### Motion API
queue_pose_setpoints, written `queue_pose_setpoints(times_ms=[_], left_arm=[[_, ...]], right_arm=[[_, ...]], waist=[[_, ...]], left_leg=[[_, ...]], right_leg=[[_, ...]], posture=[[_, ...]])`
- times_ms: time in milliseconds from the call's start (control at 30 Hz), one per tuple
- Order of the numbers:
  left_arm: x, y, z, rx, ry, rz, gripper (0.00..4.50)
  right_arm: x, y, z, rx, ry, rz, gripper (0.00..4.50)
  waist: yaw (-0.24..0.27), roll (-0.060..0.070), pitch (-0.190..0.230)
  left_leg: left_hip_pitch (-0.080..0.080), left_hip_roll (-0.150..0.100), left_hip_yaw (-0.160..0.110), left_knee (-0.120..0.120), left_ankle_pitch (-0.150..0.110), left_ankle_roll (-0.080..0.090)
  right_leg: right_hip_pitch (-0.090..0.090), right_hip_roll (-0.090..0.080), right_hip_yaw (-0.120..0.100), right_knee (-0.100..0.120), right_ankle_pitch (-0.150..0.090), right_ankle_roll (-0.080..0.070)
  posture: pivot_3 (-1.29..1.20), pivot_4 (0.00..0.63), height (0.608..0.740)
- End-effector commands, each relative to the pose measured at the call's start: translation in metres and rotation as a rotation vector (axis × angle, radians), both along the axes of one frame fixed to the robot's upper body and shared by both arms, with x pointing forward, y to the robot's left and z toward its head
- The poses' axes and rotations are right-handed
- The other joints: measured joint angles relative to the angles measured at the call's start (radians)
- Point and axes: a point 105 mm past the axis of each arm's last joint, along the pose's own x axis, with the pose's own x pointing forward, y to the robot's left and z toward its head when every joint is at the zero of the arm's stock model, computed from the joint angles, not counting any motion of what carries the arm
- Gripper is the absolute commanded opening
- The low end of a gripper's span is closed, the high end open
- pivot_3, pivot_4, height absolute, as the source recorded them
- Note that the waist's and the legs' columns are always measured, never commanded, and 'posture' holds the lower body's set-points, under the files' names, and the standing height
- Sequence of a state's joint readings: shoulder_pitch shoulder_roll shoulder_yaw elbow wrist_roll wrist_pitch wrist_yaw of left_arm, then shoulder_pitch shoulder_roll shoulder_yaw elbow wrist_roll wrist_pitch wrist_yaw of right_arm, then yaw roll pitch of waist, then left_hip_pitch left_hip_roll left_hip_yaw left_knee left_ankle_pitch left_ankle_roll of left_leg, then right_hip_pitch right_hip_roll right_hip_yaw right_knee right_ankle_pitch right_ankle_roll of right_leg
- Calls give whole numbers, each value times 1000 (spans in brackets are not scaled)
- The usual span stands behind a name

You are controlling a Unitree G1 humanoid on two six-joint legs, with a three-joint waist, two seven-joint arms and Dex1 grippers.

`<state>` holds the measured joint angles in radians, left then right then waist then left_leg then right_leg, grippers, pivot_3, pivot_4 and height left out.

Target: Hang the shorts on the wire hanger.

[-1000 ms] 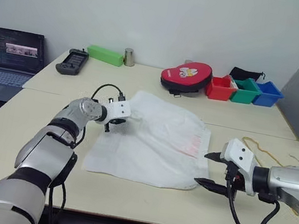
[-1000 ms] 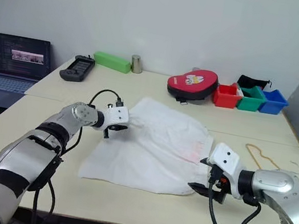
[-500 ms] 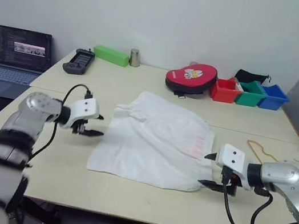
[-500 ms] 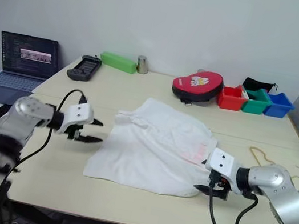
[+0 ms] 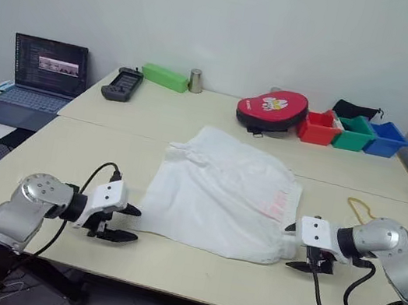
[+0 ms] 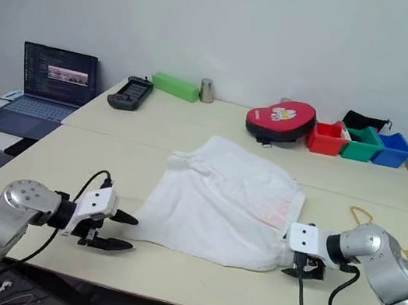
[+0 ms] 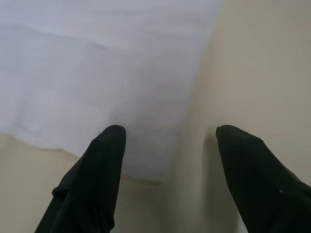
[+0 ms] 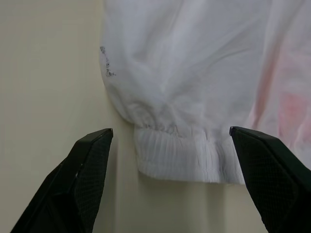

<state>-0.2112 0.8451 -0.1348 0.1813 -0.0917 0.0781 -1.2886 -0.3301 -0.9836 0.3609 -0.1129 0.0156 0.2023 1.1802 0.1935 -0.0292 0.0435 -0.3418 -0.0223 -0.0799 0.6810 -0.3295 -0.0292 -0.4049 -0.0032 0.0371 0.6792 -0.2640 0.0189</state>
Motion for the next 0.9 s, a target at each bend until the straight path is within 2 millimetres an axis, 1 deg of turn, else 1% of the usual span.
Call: queue_pose_setpoints(times_ms=[33,100,200,267,333,367,400,667,700,733,767,900], left_arm=[[20,-5,-1,27,-97,7,3188],[24,-6,-5,29,-96,13,3188],[23,-8,-10,30,-74,-9,3188],[25,-9,-11,23,-73,-7,2822],[25,-11,-11,19,-68,-15,2563],[26,-12,-10,14,-67,-17,2276],[27,-12,-9,10,-66,-17,2114],[35,-18,-7,5,-86,-31,146],[36,-20,-6,2,-89,-35,47],[37,-23,-5,-3,-93,-42,0],[38,-25,-4,-7,-96,-48,0],[35,-44,-1,-37,-90,-99,0]], right_arm=[[7,4,6,-5,-36,16,4081],[8,3,4,-10,-38,6,4081],[7,0,2,-20,-28,1,4081],[7,0,3,-5,-19,-18,3712],[7,-2,3,-6,-18,-21,3417],[7,-3,3,-7,-17,-24,3084],[8,-4,3,-7,-17,-27,2924],[6,-12,0,-10,-5,-51,692],[6,-13,0,-11,-6,-52,496],[6,-14,0,-12,-3,-57,219],[6,-15,0,-13,-1,-60,44],[-3,-28,-4,-54,26,-81,6]], waist=[[3,0,-1],[4,3,-2],[4,6,-4],[1,8,-6],[0,9,-7],[0,9,-7],[-1,10,-7],[-5,10,-7],[-5,10,-7],[-5,10,-7],[-5,10,-7],[-4,9,-7]], left_leg=[[0,0,0,0,0,0],[0,-1,0,0,0,0],[0,-1,0,0,0,0],[0,-1,0,0,0,0],[0,-1,0,0,0,0],[1,-1,0,0,0,0],[1,-1,0,0,0,0],[1,-1,0,0,0,0],[1,-1,0,0,0,0],[1,-1,0,0,0,0],[1,-1,0,0,0,0],[1,-2,0,0,0,0]], right_leg=[[0,0,0,0,0,0],[0,0,0,0,0,0],[0,0,0,0,0,0],[0,0,0,0,0,0],[0,0,0,0,0,0],[0,0,0,1,0,0],[1,0,0,1,0,0],[1,1,-1,1,0,0],[1,1,-1,1,0,0],[1,1,-1,1,0,0],[1,1,0,1,0,0],[1,0,0,0,0,0]], posture=[[336,0,740],[328,0,740],[322,0,740],[315,0,740],[307,0,740],[305,0,740],[305,0,740],[294,0,740],[291,0,740],[287,0,740],[287,0,740],[284,0,740]])
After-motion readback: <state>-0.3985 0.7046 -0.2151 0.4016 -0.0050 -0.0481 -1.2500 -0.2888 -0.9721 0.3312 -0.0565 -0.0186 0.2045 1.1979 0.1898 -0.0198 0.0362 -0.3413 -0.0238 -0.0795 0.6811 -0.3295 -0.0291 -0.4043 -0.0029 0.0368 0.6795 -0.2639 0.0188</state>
